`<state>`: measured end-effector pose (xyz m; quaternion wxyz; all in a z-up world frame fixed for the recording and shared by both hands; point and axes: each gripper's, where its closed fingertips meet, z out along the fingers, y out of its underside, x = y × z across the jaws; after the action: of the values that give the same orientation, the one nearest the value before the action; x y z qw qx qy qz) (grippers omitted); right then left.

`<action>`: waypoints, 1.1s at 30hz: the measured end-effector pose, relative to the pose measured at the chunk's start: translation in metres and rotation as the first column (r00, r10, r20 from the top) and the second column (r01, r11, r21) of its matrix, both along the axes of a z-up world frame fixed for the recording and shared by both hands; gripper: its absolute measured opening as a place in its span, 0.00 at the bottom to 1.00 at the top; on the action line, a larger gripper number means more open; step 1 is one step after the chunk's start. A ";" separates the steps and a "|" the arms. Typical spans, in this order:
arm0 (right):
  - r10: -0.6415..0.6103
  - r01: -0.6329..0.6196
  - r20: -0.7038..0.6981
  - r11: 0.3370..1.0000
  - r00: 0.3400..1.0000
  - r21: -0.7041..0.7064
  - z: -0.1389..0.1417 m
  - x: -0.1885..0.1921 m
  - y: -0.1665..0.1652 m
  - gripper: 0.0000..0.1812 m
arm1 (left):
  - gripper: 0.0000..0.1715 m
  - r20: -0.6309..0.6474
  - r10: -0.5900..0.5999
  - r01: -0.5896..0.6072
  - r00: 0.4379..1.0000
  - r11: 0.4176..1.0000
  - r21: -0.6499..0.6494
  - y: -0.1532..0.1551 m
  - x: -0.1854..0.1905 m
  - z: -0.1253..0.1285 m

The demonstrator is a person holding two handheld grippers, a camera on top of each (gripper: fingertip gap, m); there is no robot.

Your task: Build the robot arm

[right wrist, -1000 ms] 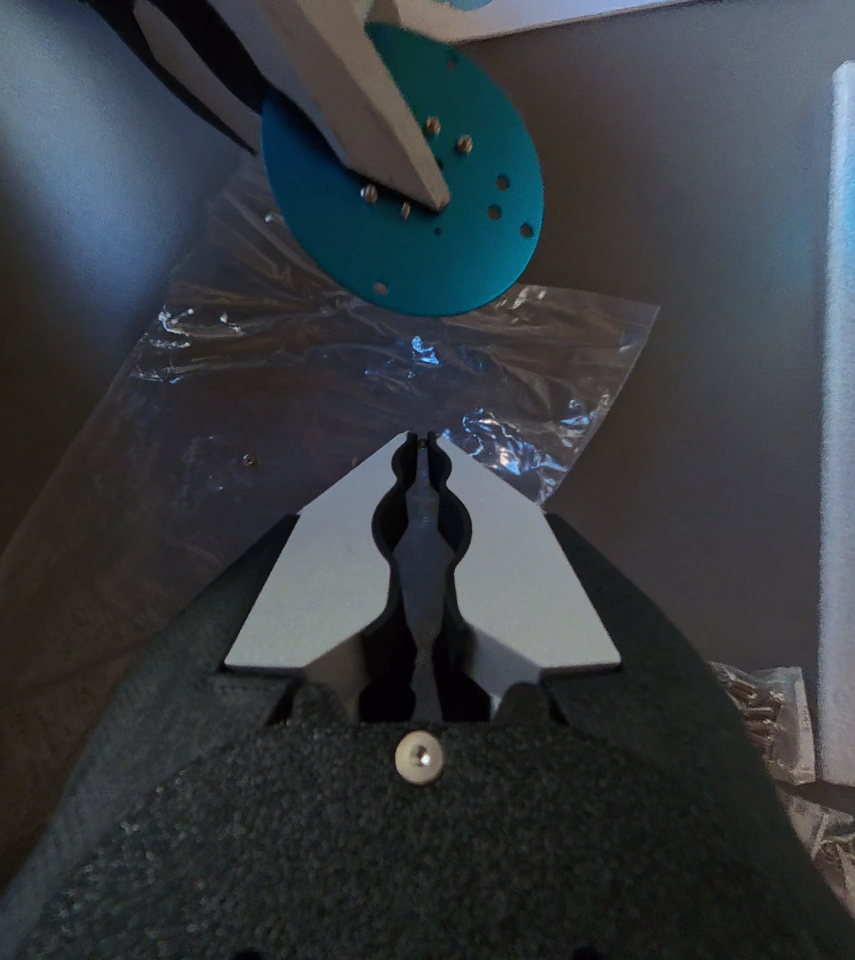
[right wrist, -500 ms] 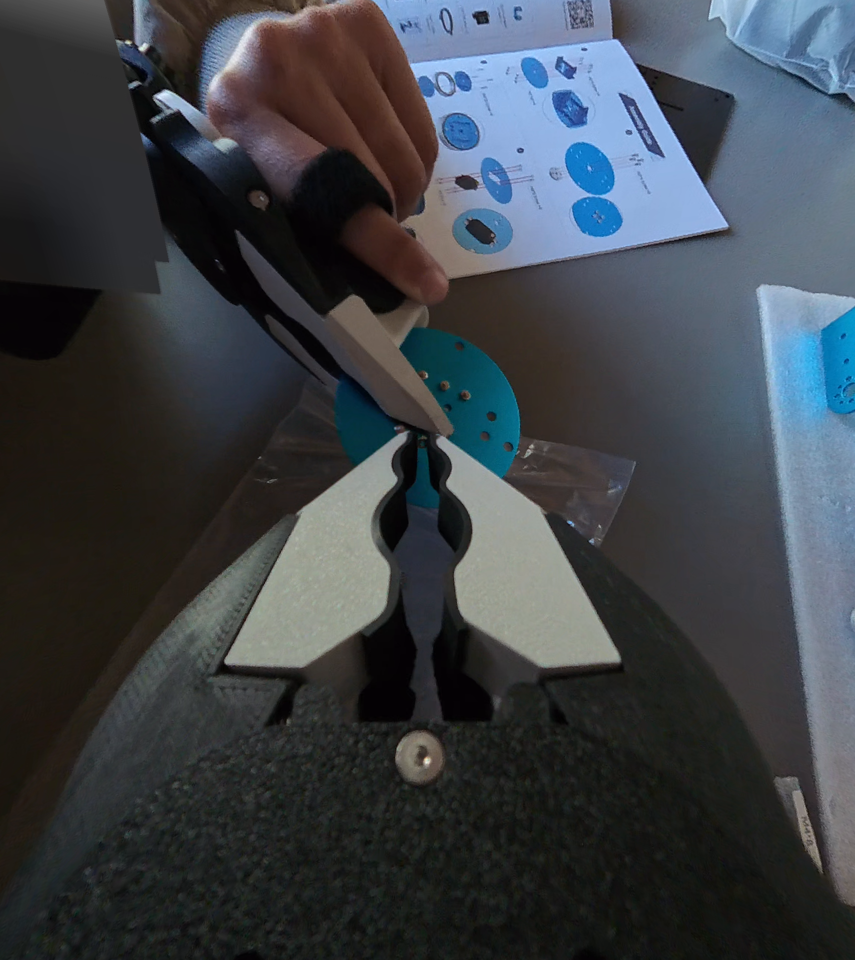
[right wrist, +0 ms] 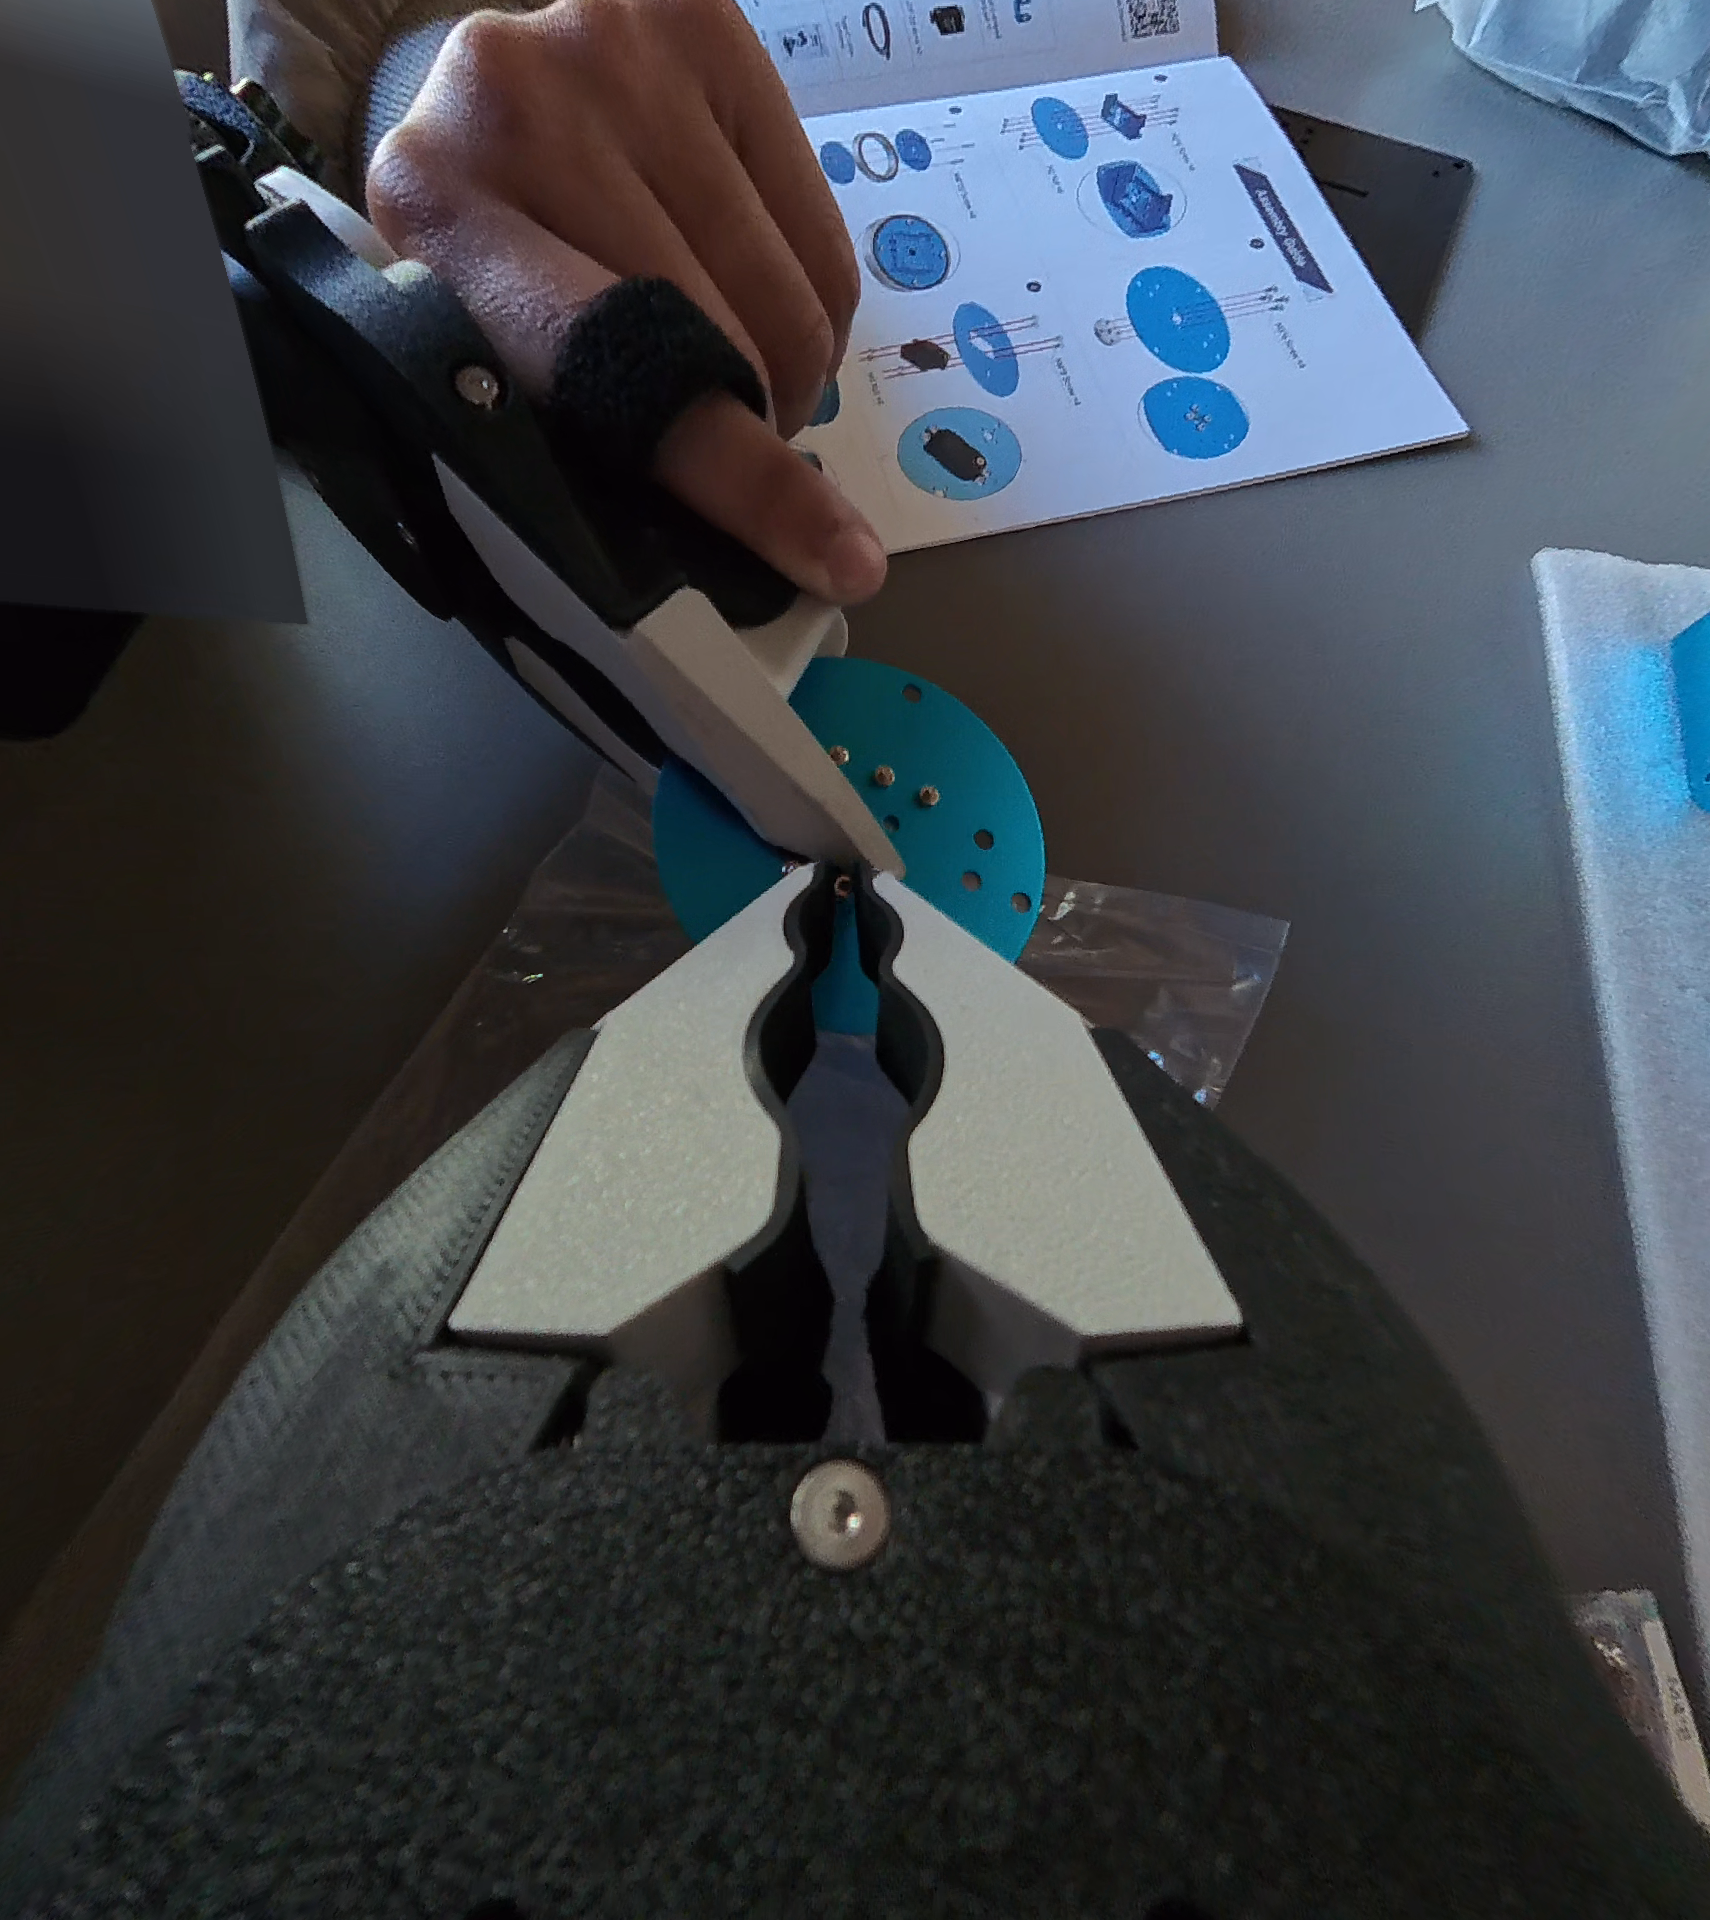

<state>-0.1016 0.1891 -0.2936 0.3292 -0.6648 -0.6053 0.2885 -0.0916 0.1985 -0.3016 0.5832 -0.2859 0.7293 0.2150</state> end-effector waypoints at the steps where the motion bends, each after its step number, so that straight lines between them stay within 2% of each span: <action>1: -0.001 0.001 0.000 1.000 1.000 0.002 0.000 0.000 0.000 0.01 | 0.00 -0.001 0.000 0.000 1.000 1.000 0.001 0.000 0.000 0.000; 33: -0.012 0.013 0.020 1.000 1.000 -0.027 -0.002 0.001 0.000 0.02 | 0.00 0.000 0.002 -0.002 1.000 1.000 0.002 0.000 0.000 0.000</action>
<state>-0.1011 0.1893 -0.2958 0.3159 -0.6757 -0.6004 0.2883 -0.0913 0.1988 -0.3017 0.5835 -0.2860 0.7287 0.2162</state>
